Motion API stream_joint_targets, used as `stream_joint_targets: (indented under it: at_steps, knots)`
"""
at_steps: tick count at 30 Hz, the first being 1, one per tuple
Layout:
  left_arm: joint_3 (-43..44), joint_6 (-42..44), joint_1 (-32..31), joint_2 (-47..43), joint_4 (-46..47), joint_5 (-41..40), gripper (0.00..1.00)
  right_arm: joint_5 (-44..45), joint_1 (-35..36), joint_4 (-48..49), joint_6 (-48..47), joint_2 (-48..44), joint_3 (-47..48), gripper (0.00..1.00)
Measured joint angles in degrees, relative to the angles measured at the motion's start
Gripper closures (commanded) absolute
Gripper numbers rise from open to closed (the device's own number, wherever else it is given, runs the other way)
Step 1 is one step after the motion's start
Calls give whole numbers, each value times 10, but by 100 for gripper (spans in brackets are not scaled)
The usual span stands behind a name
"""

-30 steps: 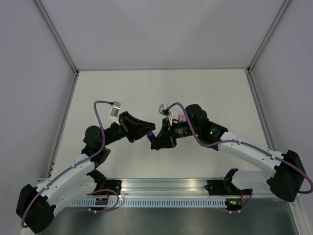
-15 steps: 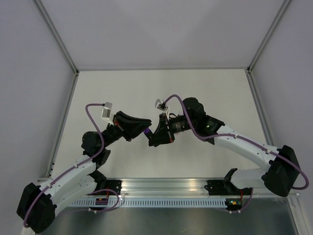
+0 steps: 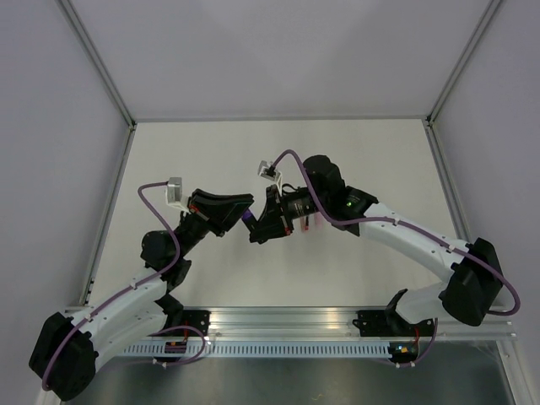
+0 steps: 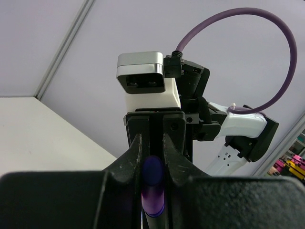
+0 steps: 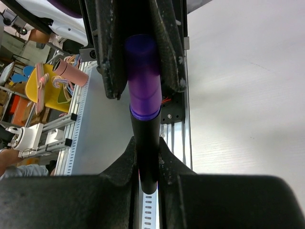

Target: Insert the pens into the pen caps

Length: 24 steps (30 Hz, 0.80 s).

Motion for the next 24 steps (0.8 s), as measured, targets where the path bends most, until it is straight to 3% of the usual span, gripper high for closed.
stream_joint_targets:
  at_steps: [11,24]
  knots:
    - [-13,-9,-6,0,40,-37,98,1,0,-98,-35,21,72,100]
    - [-42,-18,-64,46,154,-153,98,-36,-3,-101,-33,57,107,100]
